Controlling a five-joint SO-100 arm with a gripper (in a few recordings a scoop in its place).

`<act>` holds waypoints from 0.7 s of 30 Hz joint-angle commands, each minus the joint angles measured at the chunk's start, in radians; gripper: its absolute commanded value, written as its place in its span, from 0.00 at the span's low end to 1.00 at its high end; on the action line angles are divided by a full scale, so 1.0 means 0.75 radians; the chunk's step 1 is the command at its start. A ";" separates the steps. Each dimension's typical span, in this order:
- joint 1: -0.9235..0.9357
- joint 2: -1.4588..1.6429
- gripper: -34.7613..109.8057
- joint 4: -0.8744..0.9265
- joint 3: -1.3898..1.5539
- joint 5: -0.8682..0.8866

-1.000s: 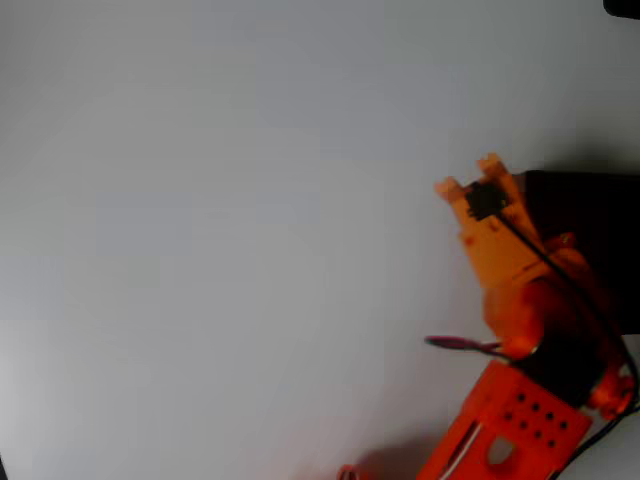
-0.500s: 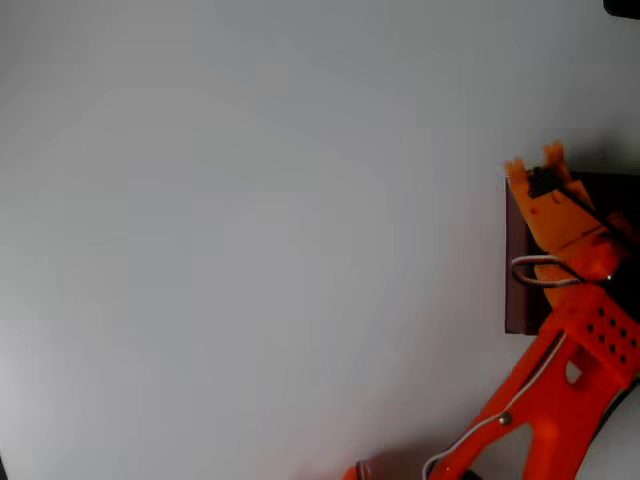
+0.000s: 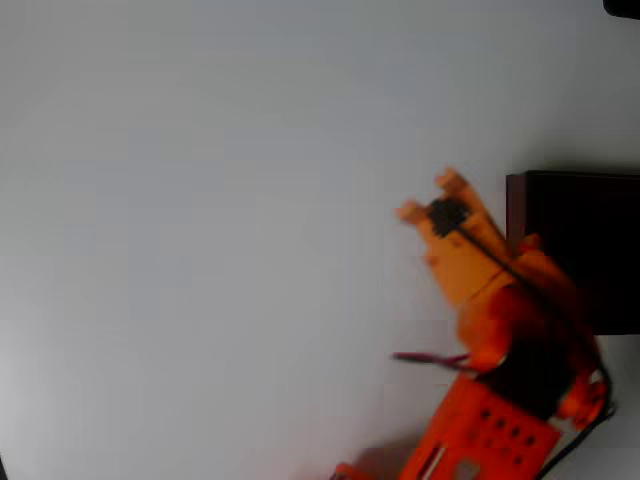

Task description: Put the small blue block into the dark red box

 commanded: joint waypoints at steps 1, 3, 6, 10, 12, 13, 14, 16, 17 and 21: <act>-0.217 0.522 0.24 -0.020 0.301 -0.063; -0.374 0.736 0.24 0.008 0.415 -0.110; -0.622 1.014 0.24 0.100 0.552 -0.125; -0.972 1.383 0.24 0.108 0.800 -0.160; -1.113 1.473 0.24 0.115 0.896 -0.198; -1.178 1.489 0.24 0.117 0.933 -0.225; -1.233 1.493 0.24 0.121 0.961 -0.237; -1.350 1.491 0.24 0.096 1.021 -0.303; -1.395 1.491 0.24 0.078 1.051 -0.331; -1.477 1.599 0.24 0.051 1.194 -0.425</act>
